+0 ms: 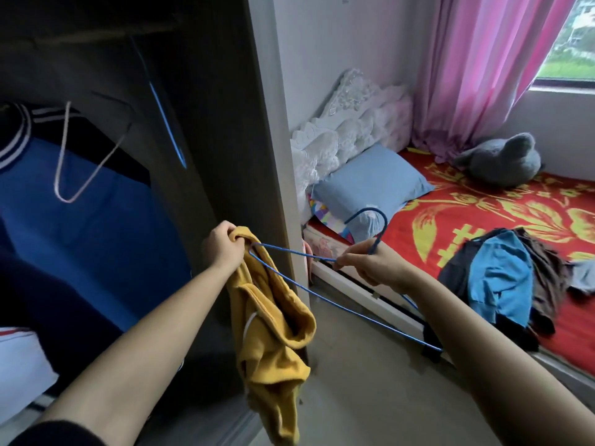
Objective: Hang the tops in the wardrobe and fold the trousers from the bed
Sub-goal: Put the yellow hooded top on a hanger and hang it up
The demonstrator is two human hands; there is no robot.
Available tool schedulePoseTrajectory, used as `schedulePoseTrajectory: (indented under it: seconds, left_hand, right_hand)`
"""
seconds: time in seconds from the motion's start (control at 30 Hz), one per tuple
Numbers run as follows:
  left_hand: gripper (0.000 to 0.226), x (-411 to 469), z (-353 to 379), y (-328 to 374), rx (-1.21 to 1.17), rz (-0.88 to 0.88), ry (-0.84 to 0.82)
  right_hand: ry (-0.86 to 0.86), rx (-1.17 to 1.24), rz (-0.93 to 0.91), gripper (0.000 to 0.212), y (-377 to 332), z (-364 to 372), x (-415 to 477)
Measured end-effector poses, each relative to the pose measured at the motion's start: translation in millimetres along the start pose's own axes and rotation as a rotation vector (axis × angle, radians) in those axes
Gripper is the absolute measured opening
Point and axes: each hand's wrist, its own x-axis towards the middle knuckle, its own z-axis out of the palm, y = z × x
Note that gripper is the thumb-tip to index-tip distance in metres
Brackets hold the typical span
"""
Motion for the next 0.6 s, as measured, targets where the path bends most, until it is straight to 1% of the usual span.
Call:
schedulePoseTrajectory:
  seconds: [0.07, 0.17, 0.2, 0.23, 0.27, 0.3, 0.33, 0.4, 0.47, 0.5, 0.53, 0.6]
  left_hand:
    - [0.009, -4.6, -0.4, 3.0, -0.023, 0.07, -0.023]
    - [0.018, -13.5, -1.0, 16.1, -0.136, 0.148, -0.097]
    - [0.02, -17.4, -1.7, 22.6, -0.202, 0.163, -0.122]
    - [0.021, -21.0, -2.6, 28.9, -0.264, 0.186, -0.138]
    - [0.02, -24.4, -4.1, 34.9, -0.309, 0.219, -0.143]
    - [0.018, -27.0, -5.8, 39.6, -0.33, 0.26, -0.142]
    - [0.015, -28.8, -8.2, 42.6, -0.324, 0.3, -0.139]
    - [0.011, -29.2, -15.4, 42.1, -0.237, 0.338, -0.11]
    - [0.009, -25.8, -25.1, 33.5, -0.113, 0.296, -0.091]
    - [0.008, -24.2, -30.0, 27.9, -0.065, 0.265, -0.104]
    - [0.008, -23.5, -34.7, 23.0, -0.031, 0.24, -0.133]
    - [0.007, -24.3, -41.0, 18.6, -0.009, 0.241, -0.2]
  right_hand:
    - [-0.031, -0.176, -0.027, 0.017, 1.0, 7.1, 2.1]
    - [-0.121, -0.36, -0.074, 0.034, 0.3, 35.6, 13.0]
    - [-0.138, -0.375, -0.067, 0.03, 1.9, 47.2, 18.6]
    - [-0.146, -0.371, -0.049, 0.019, 3.3, 59.5, 23.3]
    - [-0.148, -0.355, -0.028, 0.022, 4.4, 70.1, 27.0]
    - [-0.131, -0.309, 0.009, 0.036, 3.8, 79.3, 29.0]
    - [-0.098, -0.237, 0.046, 0.039, 2.1, 86.5, 29.7]
    - [0.02, -0.111, 0.078, 0.022, -4.8, 92.4, 31.3]
    - [0.166, 0.092, 0.138, 0.021, -15.5, 86.8, 35.5]
    - [0.195, 0.216, 0.157, 0.021, -20.5, 83.1, 36.4]
    - [0.187, 0.352, 0.15, 0.021, -22.3, 79.4, 38.7]
    - [0.086, 0.619, 0.071, 0.017, -25.5, 75.3, 39.1]
